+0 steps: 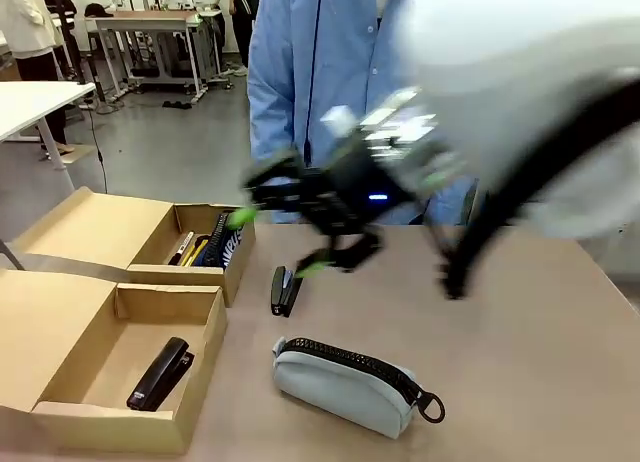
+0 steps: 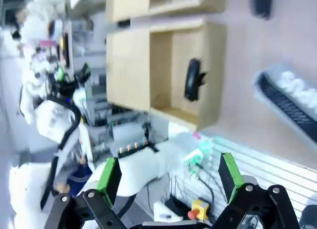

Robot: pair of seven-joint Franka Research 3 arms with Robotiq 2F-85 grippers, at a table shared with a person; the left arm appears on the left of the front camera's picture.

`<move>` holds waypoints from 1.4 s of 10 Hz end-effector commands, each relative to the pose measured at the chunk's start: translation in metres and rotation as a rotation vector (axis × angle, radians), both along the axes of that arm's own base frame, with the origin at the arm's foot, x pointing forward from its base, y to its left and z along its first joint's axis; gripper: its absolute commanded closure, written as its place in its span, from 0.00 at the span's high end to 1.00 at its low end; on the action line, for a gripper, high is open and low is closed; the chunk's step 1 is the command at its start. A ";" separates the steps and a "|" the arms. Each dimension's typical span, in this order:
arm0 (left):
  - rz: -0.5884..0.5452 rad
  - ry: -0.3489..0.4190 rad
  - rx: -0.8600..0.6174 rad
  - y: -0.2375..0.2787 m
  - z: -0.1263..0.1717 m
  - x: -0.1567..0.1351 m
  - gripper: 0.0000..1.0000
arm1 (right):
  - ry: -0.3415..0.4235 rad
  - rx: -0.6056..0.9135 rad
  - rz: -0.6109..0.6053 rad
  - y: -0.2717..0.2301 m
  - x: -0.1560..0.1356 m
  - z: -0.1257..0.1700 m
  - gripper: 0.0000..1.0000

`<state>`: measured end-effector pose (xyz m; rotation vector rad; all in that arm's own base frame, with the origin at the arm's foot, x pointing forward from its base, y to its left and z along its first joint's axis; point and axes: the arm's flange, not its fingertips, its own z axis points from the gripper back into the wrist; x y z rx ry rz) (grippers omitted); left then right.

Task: Place items inside the box.
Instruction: Pick up a Pencil pouch or Stapler and place it inside the Mailer Box closest to the robot.

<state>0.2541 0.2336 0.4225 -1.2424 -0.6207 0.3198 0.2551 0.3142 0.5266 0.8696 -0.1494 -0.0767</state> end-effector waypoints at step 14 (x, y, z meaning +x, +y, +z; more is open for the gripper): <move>0.001 -0.034 -0.008 -0.002 0.000 0.000 1.00 | 0.098 0.592 -0.110 -0.427 0.014 -0.005 1.00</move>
